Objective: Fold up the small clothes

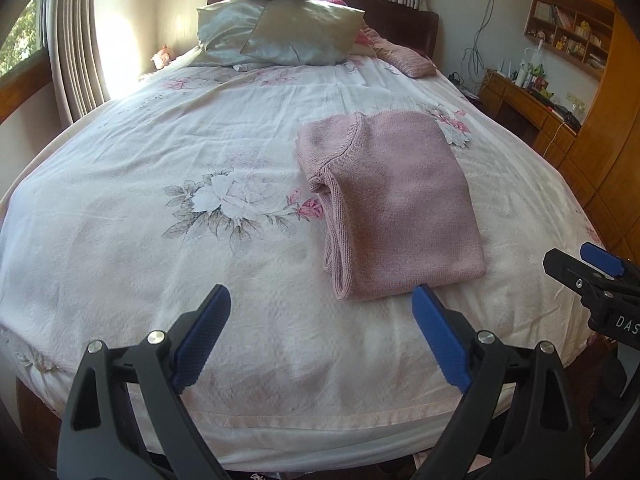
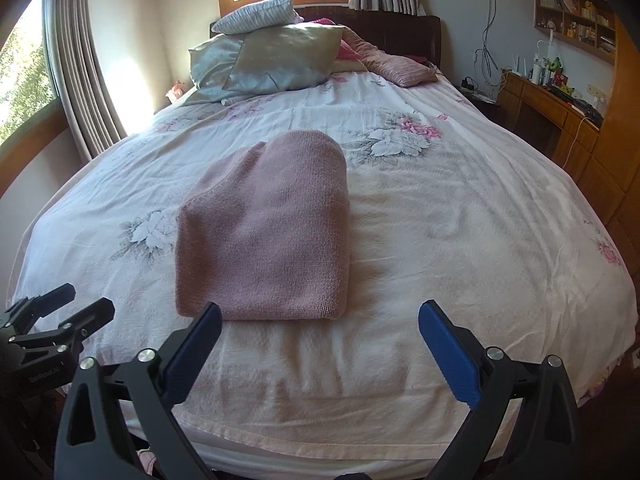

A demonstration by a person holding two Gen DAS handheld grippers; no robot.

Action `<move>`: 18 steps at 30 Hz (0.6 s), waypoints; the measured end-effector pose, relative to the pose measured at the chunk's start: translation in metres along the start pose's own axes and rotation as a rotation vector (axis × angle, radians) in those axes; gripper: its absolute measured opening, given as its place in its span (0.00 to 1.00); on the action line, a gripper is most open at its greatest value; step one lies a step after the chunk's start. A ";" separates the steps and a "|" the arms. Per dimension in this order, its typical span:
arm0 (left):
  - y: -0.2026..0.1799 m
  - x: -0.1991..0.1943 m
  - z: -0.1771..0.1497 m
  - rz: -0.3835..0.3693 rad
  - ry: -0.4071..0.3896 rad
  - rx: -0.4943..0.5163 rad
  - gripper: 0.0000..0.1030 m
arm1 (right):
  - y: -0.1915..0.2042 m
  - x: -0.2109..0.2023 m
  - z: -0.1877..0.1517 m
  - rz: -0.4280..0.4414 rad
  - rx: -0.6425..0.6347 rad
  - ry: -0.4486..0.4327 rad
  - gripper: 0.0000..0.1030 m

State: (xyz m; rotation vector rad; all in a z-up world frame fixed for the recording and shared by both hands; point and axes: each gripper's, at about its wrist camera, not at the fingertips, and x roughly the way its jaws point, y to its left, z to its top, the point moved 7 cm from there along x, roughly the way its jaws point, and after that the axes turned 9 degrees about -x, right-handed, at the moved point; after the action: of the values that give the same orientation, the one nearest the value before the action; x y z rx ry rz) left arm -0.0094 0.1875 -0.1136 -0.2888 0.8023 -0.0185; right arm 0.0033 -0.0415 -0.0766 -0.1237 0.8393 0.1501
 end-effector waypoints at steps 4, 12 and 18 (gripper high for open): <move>-0.003 -0.001 -0.003 0.003 0.001 0.007 0.89 | 0.003 -0.001 -0.002 -0.003 0.000 0.004 0.96; -0.005 0.001 -0.006 0.003 0.007 0.009 0.89 | 0.002 0.001 -0.004 -0.027 -0.002 0.021 0.96; -0.004 0.005 -0.007 0.007 0.019 0.007 0.89 | -0.001 0.006 -0.006 -0.032 0.009 0.040 0.96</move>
State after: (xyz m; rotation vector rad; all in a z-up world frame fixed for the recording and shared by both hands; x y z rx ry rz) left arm -0.0103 0.1810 -0.1204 -0.2791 0.8219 -0.0173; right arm 0.0033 -0.0434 -0.0847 -0.1323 0.8770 0.1142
